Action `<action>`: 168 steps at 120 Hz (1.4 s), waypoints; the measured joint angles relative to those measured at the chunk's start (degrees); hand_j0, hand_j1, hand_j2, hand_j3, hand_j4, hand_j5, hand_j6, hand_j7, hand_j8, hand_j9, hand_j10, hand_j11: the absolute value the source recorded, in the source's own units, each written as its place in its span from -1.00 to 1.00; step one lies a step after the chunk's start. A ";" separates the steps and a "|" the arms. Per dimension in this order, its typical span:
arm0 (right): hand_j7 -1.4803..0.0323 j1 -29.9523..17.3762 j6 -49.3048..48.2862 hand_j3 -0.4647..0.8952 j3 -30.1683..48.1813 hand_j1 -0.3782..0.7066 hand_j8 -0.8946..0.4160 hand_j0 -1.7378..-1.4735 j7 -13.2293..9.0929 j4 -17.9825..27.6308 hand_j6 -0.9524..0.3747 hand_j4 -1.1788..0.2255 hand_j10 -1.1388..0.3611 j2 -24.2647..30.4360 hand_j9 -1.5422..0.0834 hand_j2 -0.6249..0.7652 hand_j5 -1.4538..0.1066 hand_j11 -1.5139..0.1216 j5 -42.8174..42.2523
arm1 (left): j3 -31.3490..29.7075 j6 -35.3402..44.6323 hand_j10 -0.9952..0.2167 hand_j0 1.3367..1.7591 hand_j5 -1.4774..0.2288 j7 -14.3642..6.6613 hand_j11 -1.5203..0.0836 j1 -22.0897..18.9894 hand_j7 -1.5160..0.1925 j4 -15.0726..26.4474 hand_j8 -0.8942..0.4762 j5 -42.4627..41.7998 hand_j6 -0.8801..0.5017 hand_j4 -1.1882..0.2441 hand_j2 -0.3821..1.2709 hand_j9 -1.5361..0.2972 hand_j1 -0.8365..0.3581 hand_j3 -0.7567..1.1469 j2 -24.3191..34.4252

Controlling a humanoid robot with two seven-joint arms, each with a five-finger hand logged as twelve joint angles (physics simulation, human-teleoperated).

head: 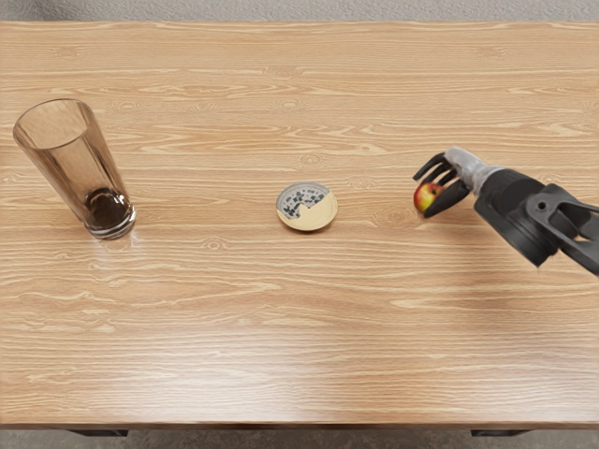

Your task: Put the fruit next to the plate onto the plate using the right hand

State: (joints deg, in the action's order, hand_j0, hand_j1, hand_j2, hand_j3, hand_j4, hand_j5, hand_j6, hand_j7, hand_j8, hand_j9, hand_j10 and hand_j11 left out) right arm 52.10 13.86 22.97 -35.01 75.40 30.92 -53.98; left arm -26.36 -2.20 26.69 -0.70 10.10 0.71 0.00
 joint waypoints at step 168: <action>0.10 7.79 0.38 -0.32 -1.78 0.00 -0.32 -0.40 0.00 -14.75 -0.35 -0.03 -0.28 -26.82 0.09 0.18 0.03 0.05 1.18 | -0.01 0.00 0.24 0.52 0.36 -0.01 0.50 0.00 0.41 0.00 -0.05 0.00 -0.08 0.32 -0.48 0.33 0.50 -0.20 0.00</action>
State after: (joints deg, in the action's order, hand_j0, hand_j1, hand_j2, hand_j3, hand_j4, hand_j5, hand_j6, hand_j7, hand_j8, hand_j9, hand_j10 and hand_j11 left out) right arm 59.89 14.24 21.19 -35.01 60.65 4.10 -52.79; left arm -26.36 -2.20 26.68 -0.70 10.11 0.70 0.00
